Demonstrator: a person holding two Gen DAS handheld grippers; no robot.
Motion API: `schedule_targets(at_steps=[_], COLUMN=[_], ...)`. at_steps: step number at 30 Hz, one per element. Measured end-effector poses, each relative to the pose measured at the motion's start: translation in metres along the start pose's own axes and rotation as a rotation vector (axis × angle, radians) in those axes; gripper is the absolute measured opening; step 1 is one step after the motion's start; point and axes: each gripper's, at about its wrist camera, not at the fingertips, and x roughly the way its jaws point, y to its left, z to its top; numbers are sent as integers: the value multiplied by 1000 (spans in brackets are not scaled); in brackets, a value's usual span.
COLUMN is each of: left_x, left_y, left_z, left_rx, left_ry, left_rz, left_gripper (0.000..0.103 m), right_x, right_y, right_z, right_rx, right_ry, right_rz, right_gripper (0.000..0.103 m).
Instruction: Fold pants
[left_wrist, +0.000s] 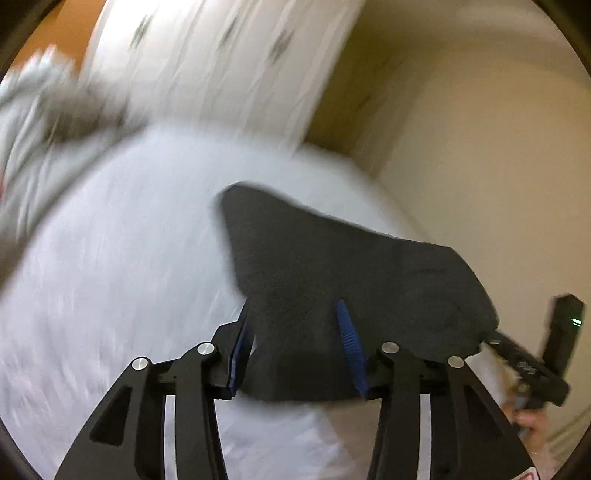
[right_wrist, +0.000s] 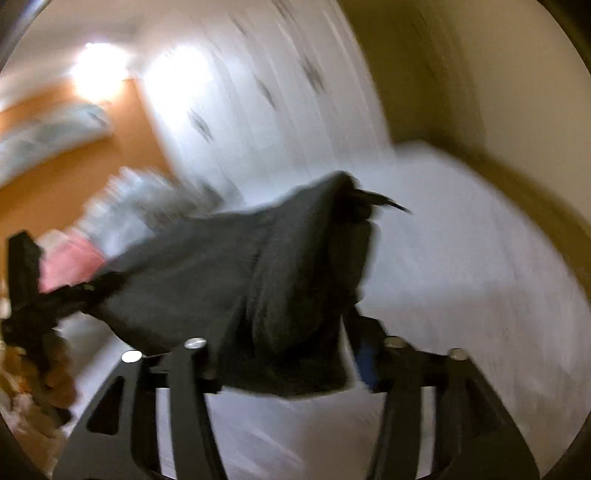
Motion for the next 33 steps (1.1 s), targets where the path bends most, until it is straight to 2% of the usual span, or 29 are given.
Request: schedule_targets(at_steps=[2, 3, 6, 7, 8, 10, 11, 13, 15, 16, 17, 18, 19, 20, 21, 23, 25, 28, 29, 31, 33], left_x=[45, 54, 66, 76, 76, 84, 89, 101, 116, 125, 126, 125, 128, 128, 123, 109, 86, 57, 58, 70, 72], left_y=[32, 41, 52, 53, 48, 44, 46, 50, 63, 70, 72, 71, 67, 66, 62, 52, 43, 39, 39, 38, 29], left_z=[-39, -49, -53, -50, -49, -50, -53, -62, -67, -71, -73, -72, -72, -71, -70, -65, -63, -77, -86, -109, -121], left_rx=[-18, -19, -27, -31, -40, -76, -95, -157, -231, -277, -294, -286, -271, -279, -279, -236, -200, -165, -151, -108, -58], left_ry=[95, 104, 115, 126, 136, 147, 155, 195, 234, 249, 231, 213, 228, 234, 222, 202, 192, 227, 257, 297, 257], left_rz=[64, 70, 81, 79, 83, 100, 112, 143, 123, 88, 75, 60, 12, 2, -2, 9, -11, -20, -6, 55, 119], left_gripper=[43, 43, 43, 45, 54, 64, 75, 78, 78, 77, 73, 62, 36, 26, 20, 17, 16, 16, 16, 18, 22], right_x=[28, 35, 42, 43, 44, 54, 61, 85, 107, 116, 122, 124, 126, 126, 124, 111, 86, 57, 58, 75, 73], right_y=[-29, -41, -41, -34, -31, -21, -18, -17, -25, -29, -31, -30, -27, -24, -19, -12, -8, -4, -7, -11, -17], right_z=[-30, -43, -47, -43, -43, -32, -32, -37, -52, -57, -60, -61, -59, -57, -54, -44, -36, -49, -60, -92, -102], right_rx=[37, 66, 54, 47, 50, 76, 81, 106, 152, 186, 210, 204, 192, 191, 185, 150, 138, 71, 71, 50, 93], right_ry=[83, 107, 129, 132, 123, 99, 106, 145, 211, 235, 244, 225, 219, 218, 212, 183, 179, 215, 247, 344, 305], right_rz=[-53, -43, -18, 1, 18, 52, 51, 20, -1, 18, 35, 39, 62, 79, 93, 124, 188, 197, 190, 108, 114], right_gripper=[54, 54, 55, 61, 69, 81, 87, 90, 90, 89, 79, 73, 52, 37, 35, 31, 30, 31, 32, 34, 40])
